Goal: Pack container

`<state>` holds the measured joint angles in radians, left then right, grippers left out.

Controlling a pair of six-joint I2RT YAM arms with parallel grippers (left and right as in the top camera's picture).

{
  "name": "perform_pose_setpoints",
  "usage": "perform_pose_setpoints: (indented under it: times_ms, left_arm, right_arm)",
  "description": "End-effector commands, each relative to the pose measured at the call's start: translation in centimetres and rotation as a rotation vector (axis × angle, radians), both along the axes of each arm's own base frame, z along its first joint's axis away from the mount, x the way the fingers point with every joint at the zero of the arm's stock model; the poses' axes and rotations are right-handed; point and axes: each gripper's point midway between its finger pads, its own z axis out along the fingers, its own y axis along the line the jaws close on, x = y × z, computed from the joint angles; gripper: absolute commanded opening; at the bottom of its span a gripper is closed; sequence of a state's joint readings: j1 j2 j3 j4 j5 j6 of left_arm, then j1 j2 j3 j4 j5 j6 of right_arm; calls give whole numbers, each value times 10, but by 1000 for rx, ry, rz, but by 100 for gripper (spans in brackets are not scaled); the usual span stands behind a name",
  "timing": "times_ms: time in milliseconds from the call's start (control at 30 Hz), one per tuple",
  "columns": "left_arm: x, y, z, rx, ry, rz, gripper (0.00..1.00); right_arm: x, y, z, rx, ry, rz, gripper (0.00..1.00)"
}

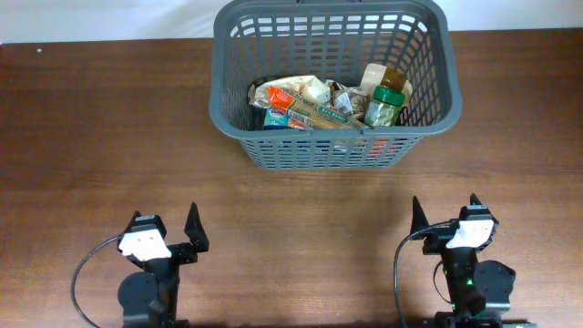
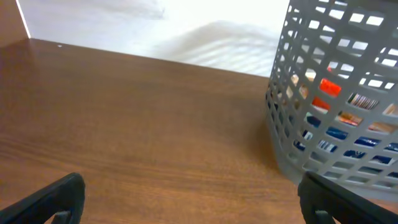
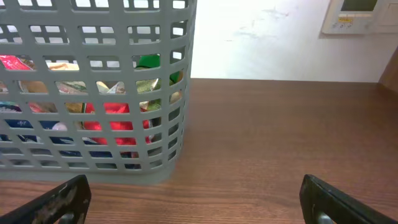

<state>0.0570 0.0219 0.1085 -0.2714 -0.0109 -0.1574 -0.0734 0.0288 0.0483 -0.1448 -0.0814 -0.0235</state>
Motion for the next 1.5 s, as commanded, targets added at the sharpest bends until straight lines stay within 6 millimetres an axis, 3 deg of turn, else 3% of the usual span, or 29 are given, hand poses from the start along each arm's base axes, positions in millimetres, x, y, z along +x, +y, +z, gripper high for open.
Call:
perform_pose_setpoints:
  times_ms: [0,367,1467]
  left_arm:
    - [1,0,-8,47,8,-10,99]
    - [1,0,-7,321,22,-61,99]
    - [1,-1,-7,325,23,-66,99]
  right_arm:
    - [0,0,-2,2,-4,5,99]
    - [0,0,-2,2,-4,5,99]
    - [0,0,-2,2,-4,5,99]
